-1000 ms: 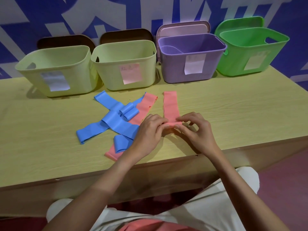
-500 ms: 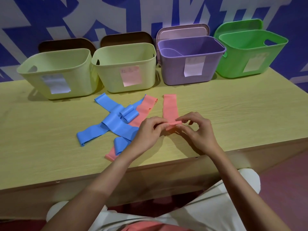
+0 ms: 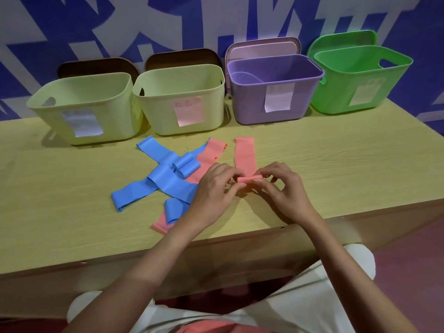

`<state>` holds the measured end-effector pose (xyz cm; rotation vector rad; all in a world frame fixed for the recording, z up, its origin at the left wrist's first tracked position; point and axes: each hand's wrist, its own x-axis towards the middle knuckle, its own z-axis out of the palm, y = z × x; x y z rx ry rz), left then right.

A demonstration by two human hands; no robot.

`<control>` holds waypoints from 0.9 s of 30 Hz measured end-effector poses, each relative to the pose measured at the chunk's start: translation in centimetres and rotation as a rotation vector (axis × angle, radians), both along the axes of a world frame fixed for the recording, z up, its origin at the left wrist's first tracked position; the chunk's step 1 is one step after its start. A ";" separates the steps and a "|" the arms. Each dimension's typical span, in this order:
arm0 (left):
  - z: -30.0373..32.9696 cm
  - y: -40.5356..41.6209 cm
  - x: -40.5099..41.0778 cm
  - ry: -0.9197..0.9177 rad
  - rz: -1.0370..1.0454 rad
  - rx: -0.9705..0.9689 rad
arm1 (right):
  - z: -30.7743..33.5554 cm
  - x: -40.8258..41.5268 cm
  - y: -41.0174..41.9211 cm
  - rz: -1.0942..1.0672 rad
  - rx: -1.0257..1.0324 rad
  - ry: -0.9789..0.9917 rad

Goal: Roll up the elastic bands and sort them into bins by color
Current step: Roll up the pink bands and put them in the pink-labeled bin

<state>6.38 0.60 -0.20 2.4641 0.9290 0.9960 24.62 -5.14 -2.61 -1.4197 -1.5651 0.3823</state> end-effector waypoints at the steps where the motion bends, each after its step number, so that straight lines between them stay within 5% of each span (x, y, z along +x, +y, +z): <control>1: -0.1 0.0 0.0 0.007 0.008 0.023 | 0.1 0.0 -0.1 -0.003 -0.004 -0.001; 12: -0.7 -0.6 0.3 0.032 0.095 0.123 | 0.0 -0.7 -0.6 -0.035 0.046 -0.020; 27: 4.5 -2.3 -1.7 -0.175 0.011 -0.161 | 4.4 -3.1 -1.8 0.041 0.230 0.147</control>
